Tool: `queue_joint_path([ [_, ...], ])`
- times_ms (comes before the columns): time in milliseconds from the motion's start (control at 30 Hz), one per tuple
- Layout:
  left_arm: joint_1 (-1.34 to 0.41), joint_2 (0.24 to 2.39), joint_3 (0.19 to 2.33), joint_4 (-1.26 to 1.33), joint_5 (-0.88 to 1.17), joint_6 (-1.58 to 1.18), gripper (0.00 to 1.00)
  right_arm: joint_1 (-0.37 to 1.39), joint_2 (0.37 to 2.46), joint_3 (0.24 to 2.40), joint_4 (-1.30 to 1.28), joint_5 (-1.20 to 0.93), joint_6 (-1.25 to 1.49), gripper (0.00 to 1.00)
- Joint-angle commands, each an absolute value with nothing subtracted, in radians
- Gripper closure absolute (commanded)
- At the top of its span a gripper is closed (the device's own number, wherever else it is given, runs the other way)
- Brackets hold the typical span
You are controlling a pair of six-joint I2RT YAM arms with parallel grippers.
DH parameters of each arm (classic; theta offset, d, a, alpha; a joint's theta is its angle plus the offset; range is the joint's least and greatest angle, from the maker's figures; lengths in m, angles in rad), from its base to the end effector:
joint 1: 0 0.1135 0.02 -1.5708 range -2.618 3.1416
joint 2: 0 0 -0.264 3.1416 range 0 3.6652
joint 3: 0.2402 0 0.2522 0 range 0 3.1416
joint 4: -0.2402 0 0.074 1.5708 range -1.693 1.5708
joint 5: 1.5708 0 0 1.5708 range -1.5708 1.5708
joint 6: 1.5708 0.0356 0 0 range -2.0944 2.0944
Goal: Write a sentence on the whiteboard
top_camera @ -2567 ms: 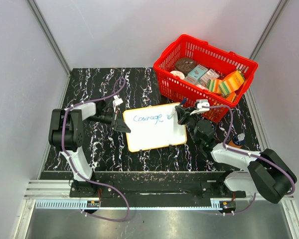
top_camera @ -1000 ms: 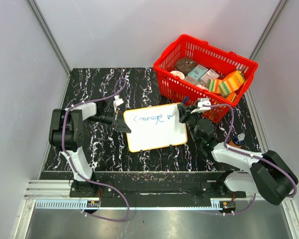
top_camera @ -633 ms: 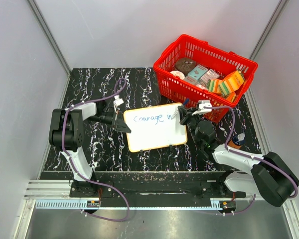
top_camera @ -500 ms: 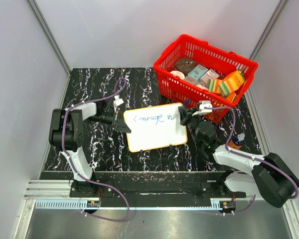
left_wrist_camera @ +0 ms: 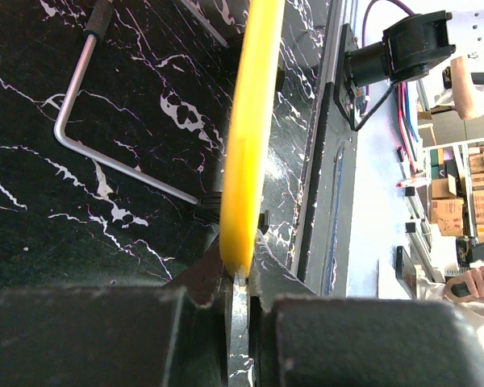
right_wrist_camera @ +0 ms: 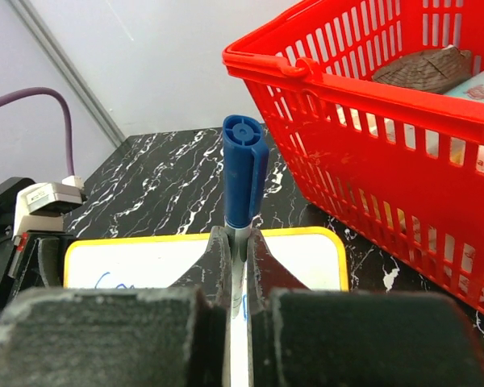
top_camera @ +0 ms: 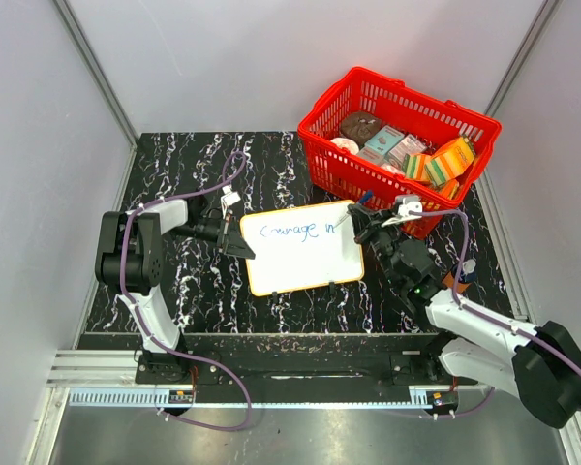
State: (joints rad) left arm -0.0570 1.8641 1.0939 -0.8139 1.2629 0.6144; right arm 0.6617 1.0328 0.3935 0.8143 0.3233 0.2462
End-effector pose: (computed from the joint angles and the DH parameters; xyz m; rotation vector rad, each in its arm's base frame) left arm 0.3104 -0.0517 0.1539 0.7503 2.1844 -1.6282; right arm 0.1831 0.1282 0.2610 -0.0224 1.4253 0.5265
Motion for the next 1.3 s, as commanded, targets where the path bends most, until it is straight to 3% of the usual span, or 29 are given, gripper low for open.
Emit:
queue_joint_path([
  [0, -0.087, 1.861, 1.092, -0.805, 1.101, 0.670, 1.00, 0.672, 1.035, 0.446, 0.793, 0.270, 0.230, 1.00],
  [700, -0.087, 1.861, 1.092, -0.805, 1.101, 0.669, 1.00, 1.140, 1.420, 0.646, 1.064, 0.523, -0.038, 1.00],
  [933, -0.087, 1.861, 1.091, -0.805, 1.103, 0.672, 1.00, 1.201, 1.581, 0.703, 1.187, 0.566, -0.107, 1.00],
  [1267, -0.087, 1.861, 1.091, -0.805, 1.101, 0.672, 1.00, 1.206, 1.638, 0.724, 1.190, 0.575, -0.100, 1.00],
])
